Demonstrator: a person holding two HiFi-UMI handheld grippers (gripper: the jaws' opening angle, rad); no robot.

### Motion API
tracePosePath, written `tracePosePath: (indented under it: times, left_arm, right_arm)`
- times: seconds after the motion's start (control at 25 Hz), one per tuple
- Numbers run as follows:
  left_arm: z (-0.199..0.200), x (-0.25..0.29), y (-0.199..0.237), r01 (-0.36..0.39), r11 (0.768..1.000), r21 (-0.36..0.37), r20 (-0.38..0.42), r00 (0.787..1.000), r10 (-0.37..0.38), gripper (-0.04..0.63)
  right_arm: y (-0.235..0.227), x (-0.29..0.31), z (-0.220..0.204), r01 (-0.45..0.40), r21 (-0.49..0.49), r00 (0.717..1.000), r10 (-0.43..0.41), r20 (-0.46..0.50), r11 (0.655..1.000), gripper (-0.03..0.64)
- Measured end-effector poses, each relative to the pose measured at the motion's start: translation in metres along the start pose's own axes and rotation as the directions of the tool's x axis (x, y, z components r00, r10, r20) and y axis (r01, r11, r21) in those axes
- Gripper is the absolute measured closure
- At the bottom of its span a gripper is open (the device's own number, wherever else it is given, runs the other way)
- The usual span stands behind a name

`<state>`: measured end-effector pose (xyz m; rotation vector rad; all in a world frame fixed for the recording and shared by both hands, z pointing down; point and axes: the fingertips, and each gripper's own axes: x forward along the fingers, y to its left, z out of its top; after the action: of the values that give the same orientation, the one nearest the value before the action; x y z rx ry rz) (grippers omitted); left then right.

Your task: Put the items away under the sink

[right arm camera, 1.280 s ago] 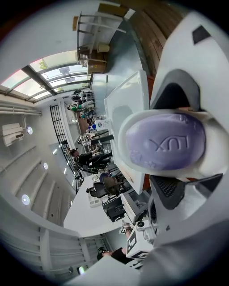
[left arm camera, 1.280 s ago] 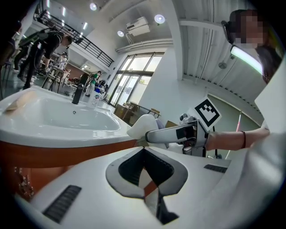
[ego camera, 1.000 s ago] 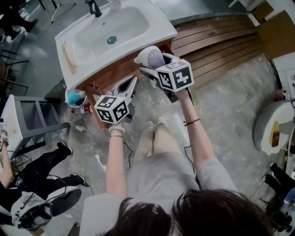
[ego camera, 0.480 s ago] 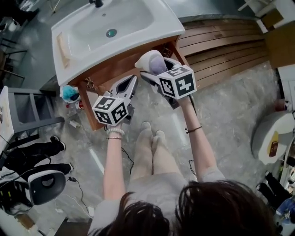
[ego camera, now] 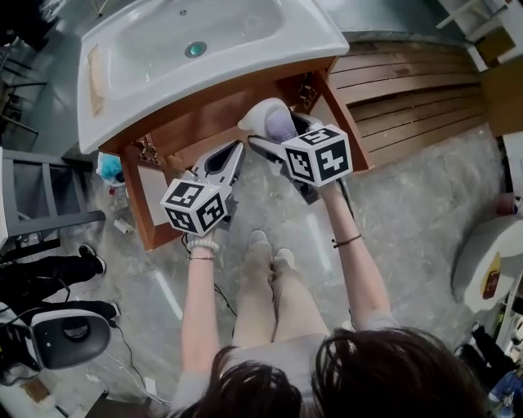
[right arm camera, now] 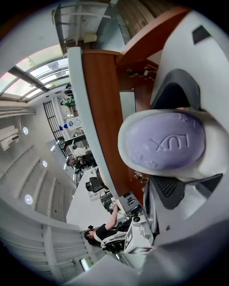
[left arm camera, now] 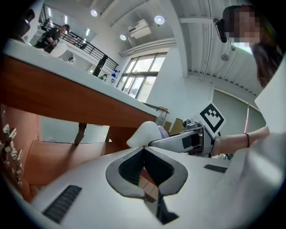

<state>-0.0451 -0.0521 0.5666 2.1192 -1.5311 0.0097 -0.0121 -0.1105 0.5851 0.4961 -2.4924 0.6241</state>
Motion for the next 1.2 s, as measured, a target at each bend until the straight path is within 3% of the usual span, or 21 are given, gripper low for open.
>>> tracePosePath:
  times: [0.64,1.2]
  left_arm:
    - [-0.068,0.047,0.089,-0.037,0.997,0.069,0.05,0.998,0.034,0.598]
    - [-0.089,0.069,0.149,-0.059,0.991,0.119,0.095,0.994,0.048,0.598]
  right_arm:
    - [-0.051,0.115,-0.041,-0.027,-0.068,0.999,0.029,0.03,0.997,0.193]
    - [-0.068,0.202,-0.031,-0.037,-0.132,0.997,0.046,0.064,0.99,0.193]
